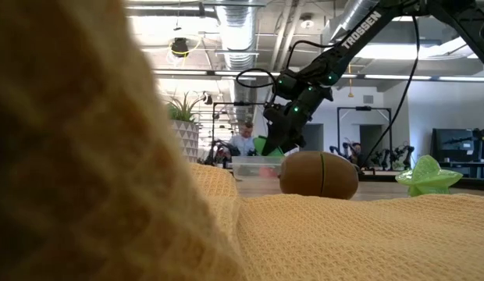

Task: Pick and placing Produce into tupperware
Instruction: Put the corn into the transparent bin, then put the eggplant into the transparent bin

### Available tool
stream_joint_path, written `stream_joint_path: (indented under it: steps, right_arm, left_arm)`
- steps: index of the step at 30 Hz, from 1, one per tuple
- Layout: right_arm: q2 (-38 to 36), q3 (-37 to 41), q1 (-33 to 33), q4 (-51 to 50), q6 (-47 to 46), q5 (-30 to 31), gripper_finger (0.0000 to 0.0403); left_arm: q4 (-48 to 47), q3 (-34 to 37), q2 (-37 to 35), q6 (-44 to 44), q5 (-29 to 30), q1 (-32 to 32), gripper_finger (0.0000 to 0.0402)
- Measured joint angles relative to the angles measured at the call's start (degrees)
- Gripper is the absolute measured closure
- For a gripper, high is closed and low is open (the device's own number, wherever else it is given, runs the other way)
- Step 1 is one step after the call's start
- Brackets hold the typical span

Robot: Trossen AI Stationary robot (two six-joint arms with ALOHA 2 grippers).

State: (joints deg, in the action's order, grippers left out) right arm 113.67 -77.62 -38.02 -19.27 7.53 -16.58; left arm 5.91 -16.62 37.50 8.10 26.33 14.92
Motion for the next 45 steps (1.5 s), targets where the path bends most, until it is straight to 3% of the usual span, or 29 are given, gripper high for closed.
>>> stream_joint_path:
  steps: [10, 45]
  right_arm:
    - [0.0, 0.0, 0.0, 0.0, -0.4, 0.0, 0.0087]
    - [-0.1, -1.3, 0.0, -3.2, 0.3, 0.3, 0.0088]
  left_arm:
    - [0.0, 0.0, 0.0, 0.0, 0.0, 0.0, 0.0168]
    - [0.0, 0.0, 0.0, 0.0, 0.0, 0.0, 0.0168]
